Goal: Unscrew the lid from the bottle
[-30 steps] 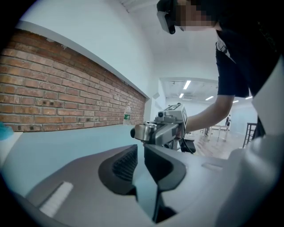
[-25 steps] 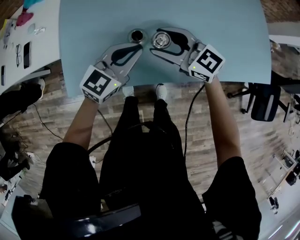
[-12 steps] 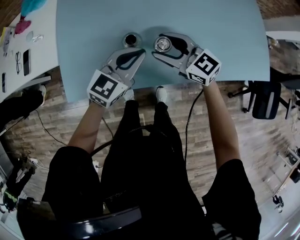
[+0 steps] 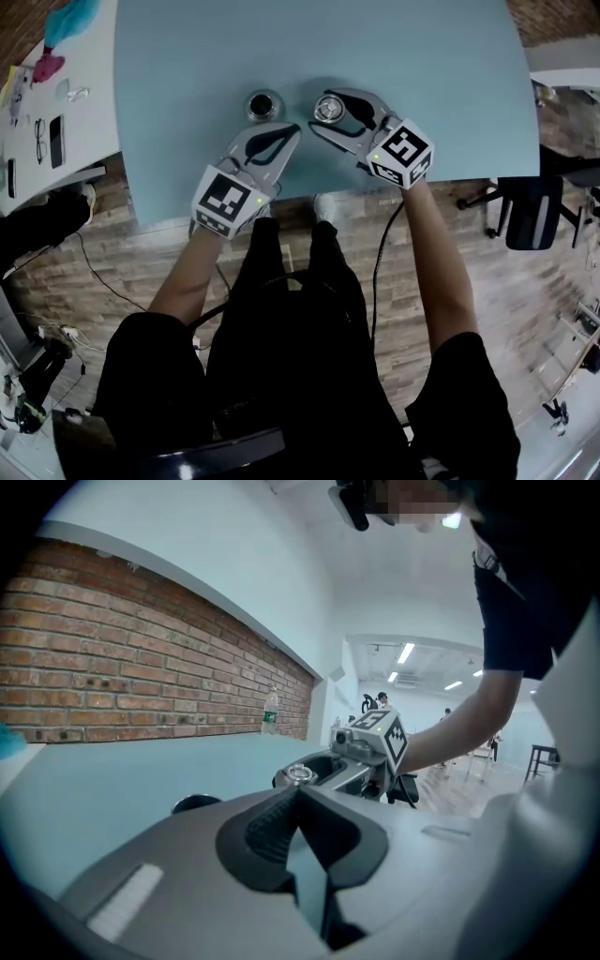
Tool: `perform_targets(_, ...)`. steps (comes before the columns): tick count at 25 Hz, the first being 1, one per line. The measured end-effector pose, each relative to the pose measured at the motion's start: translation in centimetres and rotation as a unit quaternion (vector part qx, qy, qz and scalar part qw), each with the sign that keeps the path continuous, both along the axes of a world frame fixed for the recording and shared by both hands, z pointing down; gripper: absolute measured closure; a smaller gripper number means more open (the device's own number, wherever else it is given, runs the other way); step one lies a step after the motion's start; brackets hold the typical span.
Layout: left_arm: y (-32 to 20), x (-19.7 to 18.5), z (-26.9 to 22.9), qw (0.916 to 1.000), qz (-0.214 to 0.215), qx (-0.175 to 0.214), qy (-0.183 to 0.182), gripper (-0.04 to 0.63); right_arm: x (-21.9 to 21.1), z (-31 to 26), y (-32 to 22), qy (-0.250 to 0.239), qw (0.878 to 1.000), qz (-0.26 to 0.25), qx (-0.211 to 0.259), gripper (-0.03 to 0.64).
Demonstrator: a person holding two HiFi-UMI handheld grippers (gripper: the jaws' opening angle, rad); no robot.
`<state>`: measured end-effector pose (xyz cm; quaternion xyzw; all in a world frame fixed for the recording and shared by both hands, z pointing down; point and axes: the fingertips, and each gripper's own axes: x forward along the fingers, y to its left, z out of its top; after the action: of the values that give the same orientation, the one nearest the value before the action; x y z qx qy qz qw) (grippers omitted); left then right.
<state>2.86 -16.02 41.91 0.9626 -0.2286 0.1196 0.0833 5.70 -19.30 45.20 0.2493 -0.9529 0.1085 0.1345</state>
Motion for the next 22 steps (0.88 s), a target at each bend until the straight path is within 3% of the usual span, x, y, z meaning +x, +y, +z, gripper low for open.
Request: perform_targets(22,-0.2,-0.4,1.7,0.9996,-0.011,-0.016,-0.018,0.597,-0.4,4.7,-2.3,0.097,0.994,0.025,-0.051,0.350)
